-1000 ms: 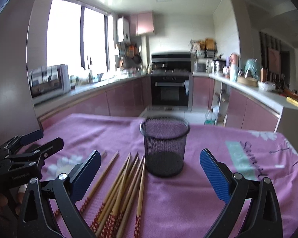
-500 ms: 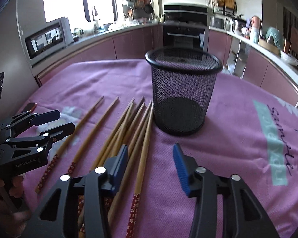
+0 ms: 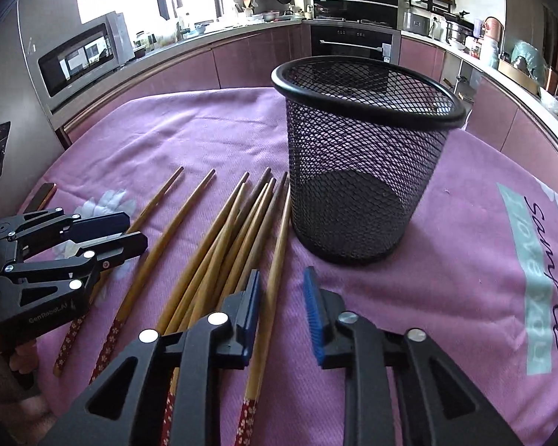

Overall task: Organize utensils
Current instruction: 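Lower the left tool onto a chopstick and close it while the right tool grasps another, then lift the left tool's chopstick upright into the mesh cup and open while the right tool does likewise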

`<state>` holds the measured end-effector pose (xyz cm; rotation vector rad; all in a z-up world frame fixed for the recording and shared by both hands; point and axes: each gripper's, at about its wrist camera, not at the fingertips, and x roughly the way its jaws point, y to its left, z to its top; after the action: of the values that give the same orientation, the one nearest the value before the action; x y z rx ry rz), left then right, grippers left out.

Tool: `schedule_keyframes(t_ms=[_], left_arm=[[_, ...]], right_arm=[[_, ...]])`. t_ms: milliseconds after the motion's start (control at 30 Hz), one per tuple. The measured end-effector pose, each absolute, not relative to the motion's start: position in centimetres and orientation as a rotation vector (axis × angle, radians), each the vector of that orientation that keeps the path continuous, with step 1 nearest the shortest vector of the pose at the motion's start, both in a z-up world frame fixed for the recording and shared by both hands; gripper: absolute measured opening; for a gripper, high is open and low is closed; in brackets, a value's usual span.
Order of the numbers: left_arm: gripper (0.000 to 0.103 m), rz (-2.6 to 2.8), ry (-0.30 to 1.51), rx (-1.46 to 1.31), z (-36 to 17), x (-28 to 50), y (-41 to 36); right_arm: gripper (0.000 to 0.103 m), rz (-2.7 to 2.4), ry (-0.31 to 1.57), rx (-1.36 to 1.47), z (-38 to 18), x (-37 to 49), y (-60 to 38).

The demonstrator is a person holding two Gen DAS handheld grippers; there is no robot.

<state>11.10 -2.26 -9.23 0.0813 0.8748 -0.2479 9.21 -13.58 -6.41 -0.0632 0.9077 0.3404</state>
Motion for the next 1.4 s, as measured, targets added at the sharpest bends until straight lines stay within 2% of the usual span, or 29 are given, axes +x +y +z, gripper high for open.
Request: schedule_keyframes(t_ms=[33,167,200,500,900,1233,1400], left_arm=[[0.028,-0.248,0.874,0.080,-9.2,11.1,-2.3],[0.009,-0.254,0.877,0.059,-9.1,11.3,-2.3],[0.008,-0.255,0.878,0.045,-9.1,11.3,-2.2],[0.007,-0.306,0.843,-0.013,-7.4,10.3,-1.3],[0.007,-0.510,0.637,-0.119,2.5,8.2,-0.4],[0.007,-0.600,0.453,-0.214,11.4,9.0,-1.3],[0.007,-0.614,0.411,-0.202,14.2,10.4,-3.3]], right_arm=[[0.006,0.348,0.911,-0.051,-6.4,9.3,-13.6],[0.005,0.363,0.906,-0.021,-6.3,9.0,-14.1],[0.005,0.368,0.901,-0.011,-6.1,8.9,-14.3],[0.005,0.425,0.817,0.024,-3.5,6.7,-15.3],[0.005,0.471,0.574,0.116,4.6,5.5,-18.3],[0.005,0.477,0.458,0.113,9.9,7.6,-20.5],[0.005,0.455,0.427,0.108,11.6,8.8,-21.7]])
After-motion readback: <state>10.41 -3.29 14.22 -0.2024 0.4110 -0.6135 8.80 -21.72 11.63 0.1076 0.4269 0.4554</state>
